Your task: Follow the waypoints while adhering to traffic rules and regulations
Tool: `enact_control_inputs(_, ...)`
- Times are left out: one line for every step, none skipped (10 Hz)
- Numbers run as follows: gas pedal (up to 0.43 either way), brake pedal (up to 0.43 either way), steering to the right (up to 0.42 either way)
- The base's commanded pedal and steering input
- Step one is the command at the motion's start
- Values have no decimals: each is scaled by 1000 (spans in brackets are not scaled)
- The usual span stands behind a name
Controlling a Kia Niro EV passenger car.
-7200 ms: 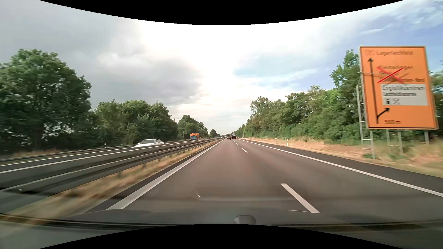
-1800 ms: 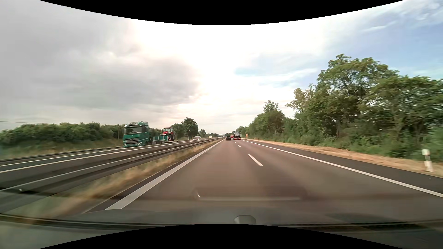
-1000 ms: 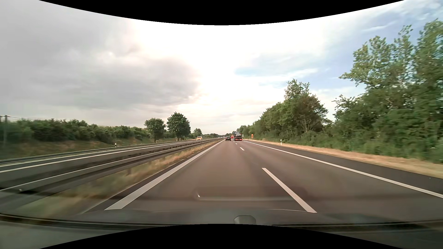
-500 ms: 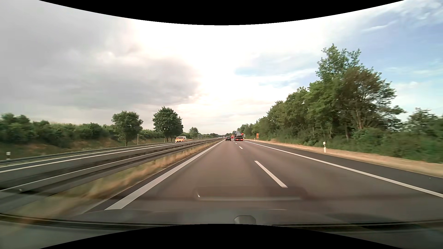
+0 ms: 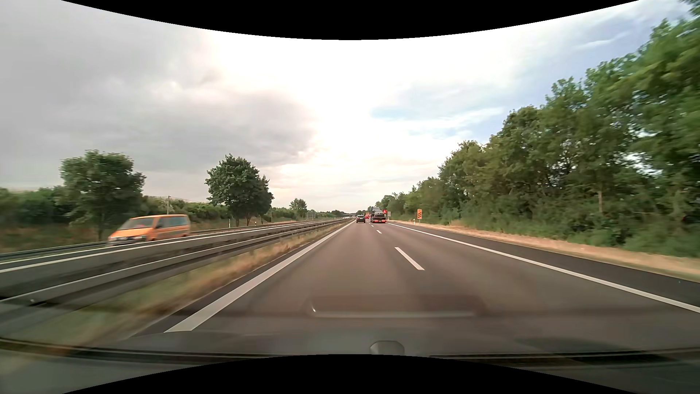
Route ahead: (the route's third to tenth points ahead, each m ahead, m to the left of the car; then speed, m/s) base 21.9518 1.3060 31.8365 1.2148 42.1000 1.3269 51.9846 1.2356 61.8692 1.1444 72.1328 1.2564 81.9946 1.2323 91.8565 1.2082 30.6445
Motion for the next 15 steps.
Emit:
enact_control_inputs(157, 0, -3)
enact_control_inputs(138, 0, -3)
enact_control_inputs(118, 0, -3)
enact_control_inputs(87, 0, -3)
enact_control_inputs(87, 0, -3)
enact_control_inputs(87, 0, -3)
enact_control_inputs(87, 0, -3)
enact_control_inputs(87, 0, -3)
enact_control_inputs(87, 0, -3)
enact_control_inputs(87, 0, -4)
enact_control_inputs(87, 0, -4)
enact_control_inputs(87, 0, -4)
enact_control_inputs(87, 0, -4)
enact_control_inputs(98, 0, -5)
enact_control_inputs(98, 0, -5)
